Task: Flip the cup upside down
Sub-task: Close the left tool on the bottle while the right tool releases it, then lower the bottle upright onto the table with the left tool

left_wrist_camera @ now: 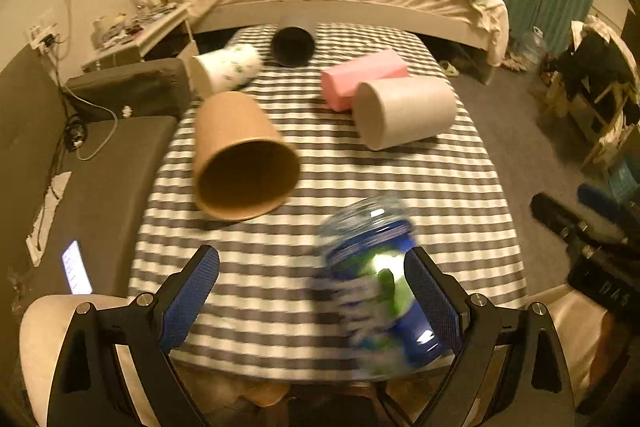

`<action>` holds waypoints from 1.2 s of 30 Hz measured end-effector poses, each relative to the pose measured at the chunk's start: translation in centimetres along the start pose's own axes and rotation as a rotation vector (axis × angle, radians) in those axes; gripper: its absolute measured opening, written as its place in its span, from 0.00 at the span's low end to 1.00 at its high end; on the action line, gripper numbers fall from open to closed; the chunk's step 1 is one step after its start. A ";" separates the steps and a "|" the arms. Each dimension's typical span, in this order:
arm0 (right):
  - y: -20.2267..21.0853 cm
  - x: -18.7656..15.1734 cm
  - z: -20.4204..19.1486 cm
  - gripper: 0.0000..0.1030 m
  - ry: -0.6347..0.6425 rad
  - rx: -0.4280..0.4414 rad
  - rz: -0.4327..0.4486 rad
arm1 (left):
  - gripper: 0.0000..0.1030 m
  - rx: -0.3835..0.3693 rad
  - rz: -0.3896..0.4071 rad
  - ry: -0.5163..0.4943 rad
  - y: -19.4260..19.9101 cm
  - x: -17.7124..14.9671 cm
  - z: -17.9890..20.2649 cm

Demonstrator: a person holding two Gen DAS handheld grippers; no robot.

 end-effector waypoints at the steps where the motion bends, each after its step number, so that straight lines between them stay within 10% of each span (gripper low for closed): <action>1: -0.5 -0.1 0.5 0.85 -0.006 0.003 -0.008 | 0.93 -0.014 -0.014 0.006 -0.4 0.2 0.4; 13: -3.0 -0.7 3.1 0.85 -0.058 0.037 -0.053 | 0.92 -0.085 -0.201 0.073 -5.5 1.0 1.9; 19: -3.0 -0.6 3.2 0.85 -0.064 0.046 -0.044 | 0.75 -0.117 -0.230 0.032 -5.6 0.7 2.6; 36: -2.1 0.0 2.9 0.85 -0.048 0.004 0.018 | 0.75 -0.010 0.018 -0.054 -2.0 4.9 2.1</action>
Point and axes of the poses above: each gripper's, at about its wrist camera, not at the fingertips, and y roughly against the way its jaws point, z to its right, x to its top, the point moved 8 cm from there along -y, roughly the way its jaws point, and after that the axes turned 8 degrees about -y, right-handed, at the moved point
